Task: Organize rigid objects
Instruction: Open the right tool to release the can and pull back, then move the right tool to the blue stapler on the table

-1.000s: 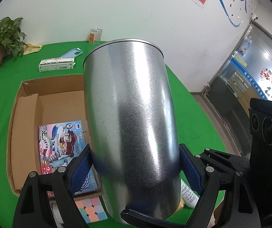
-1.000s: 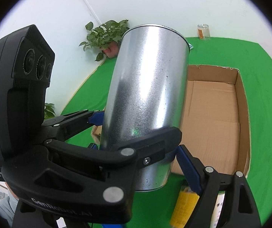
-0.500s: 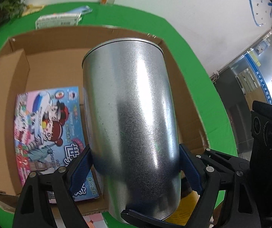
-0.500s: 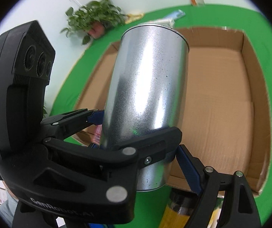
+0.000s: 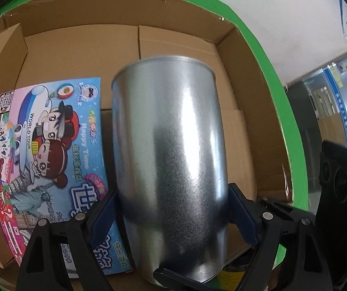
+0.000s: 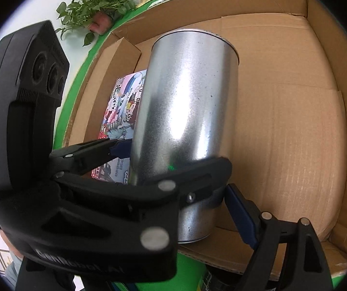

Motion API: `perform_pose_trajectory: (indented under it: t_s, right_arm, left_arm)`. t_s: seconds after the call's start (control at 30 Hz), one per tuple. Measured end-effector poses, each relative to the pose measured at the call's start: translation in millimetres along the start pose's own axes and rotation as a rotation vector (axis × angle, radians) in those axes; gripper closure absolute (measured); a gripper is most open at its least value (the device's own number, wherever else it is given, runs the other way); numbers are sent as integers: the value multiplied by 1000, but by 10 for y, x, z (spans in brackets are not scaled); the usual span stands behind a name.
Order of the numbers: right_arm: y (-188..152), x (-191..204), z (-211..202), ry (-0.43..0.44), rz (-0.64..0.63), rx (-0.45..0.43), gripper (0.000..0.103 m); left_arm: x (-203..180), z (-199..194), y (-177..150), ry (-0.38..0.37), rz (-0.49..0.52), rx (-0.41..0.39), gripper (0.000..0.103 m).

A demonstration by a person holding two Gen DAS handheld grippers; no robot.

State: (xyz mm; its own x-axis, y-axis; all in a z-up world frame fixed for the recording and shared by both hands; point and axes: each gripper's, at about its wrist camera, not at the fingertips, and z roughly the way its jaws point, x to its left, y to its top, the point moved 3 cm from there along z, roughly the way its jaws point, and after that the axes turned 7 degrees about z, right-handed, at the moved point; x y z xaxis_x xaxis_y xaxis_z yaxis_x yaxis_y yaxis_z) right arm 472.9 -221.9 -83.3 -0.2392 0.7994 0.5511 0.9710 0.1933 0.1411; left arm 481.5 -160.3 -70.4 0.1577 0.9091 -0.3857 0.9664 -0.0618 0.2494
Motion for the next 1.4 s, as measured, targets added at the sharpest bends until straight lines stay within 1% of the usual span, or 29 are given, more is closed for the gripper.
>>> perform_pose_trajectory:
  t_s: [0.07,0.13,0.17,0.23,0.4,0.43,0.47,0.53,0.6,0.63,0.67,0.7,0.73,0.77,0.83,0.93,1.0,1.1,1.13,1.17,1.2,1.23,1.27,1.3,1.33,1.37,1.4]
  right_arm:
    - [2,-1,19,-6,11,0,20]
    - [14,24,37,-8,8,5,20]
    - [9,36,40,-13,3,5,20]
    - [24,42,60,-9,8,12,19]
    - [4,47,40,-4,53,15,18]
    - [-19,42,0,-3,52,10,18]
    - [-94,17,-129,0,38,-3,18]
    - [-194,-2,-321,-11,21,-45,18]
    - [-303,4,-502,-47,12,-110,18]
    - [-396,27,-614,-83,-1,-165,18]
    - [-476,60,-690,-123,-19,-211,18]
    - [-583,114,-776,-179,-50,-277,18]
    - [-688,175,-840,-235,-80,-347,18]
    - [-790,226,-899,-276,-101,-407,18]
    - [-1039,318,-1007,-322,-137,-518,16]
    - [-1304,432,-1037,-334,-167,-581,15]
    - [-1462,450,-1072,-345,-170,-618,15]
    - [-1668,450,-1106,-363,-154,-664,15]
    - [-1727,443,-1115,-370,-154,-673,16]
    - [-1772,443,-1118,-376,-156,-680,18]
    - [-1838,435,-1145,-383,-160,-690,38]
    - [-1918,436,-1167,-394,-166,-699,69]
    - [-1995,429,-1186,-421,-170,-705,77]
    - [-2054,429,-1200,-431,-172,-714,77]
    - [-2109,434,-1208,-431,-174,-722,77]
    - [-2176,423,-1231,-419,-177,-731,74]
    - [-2235,409,-1245,-411,-176,-735,56]
  left_arm:
    - [76,-93,72,8,-19,-45,21]
    - [137,-216,124,40,-30,-94,21]
    - [163,-276,139,51,-33,-111,21]
    - [215,-378,132,49,-35,-131,21]
    - [249,-683,-91,91,-16,-208,21]
    - [245,-780,-168,98,-12,-238,21]
    - [243,-836,-214,106,-10,-258,21]
    - [242,-1030,-390,151,8,-316,21]
    - [214,-1275,-596,213,38,-407,21]
    - [209,-1393,-703,238,44,-450,18]
    - [233,-1462,-771,256,41,-479,10]
    - [212,-1547,-895,283,34,-525,5]
    - [211,-1601,-1003,297,34,-555,1]
    - [161,-1660,-1116,306,42,-585,1]
    - [43,-1719,-1309,325,75,-625,1]
    - [-53,-1784,-1584,330,101,-686,1]
    - [-118,-1870,-1779,334,89,-714,1]
    - [-188,-1939,-1995,307,64,-748,2]
    - [-211,-1951,-2058,312,54,-755,8]
    - [-242,-1982,-2160,316,48,-760,36]
    - [-271,-2008,-2250,308,52,-758,60]
    - [-294,-2011,-2317,297,55,-735,103]
    - [-329,-2001,-2326,304,44,-724,101]
    - [-367,-2031,-2415,313,38,-741,101]
    - [-408,-2071,-2517,332,35,-777,99]
    - [-458,-2095,-2603,351,29,-799,76]
    - [-492,-2117,-2682,362,25,-804,50]
